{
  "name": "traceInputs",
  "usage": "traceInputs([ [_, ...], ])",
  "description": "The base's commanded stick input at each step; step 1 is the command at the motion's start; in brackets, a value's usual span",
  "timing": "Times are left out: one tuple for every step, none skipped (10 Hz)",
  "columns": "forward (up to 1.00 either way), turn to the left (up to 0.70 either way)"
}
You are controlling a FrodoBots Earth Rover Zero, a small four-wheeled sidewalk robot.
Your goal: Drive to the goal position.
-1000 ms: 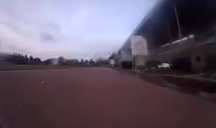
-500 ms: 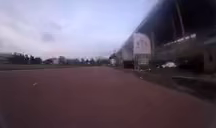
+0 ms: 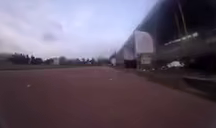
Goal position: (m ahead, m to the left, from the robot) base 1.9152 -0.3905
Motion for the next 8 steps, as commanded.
traceInputs([
  [0.7, 0.0],
  [0.7, 0.0],
  [0.7, 0.0],
  [0.7, 0.0],
  [0.7, 0.0],
  [0.7, 0.0],
  [0.7, 0.0],
  [0.7, 0.0],
])
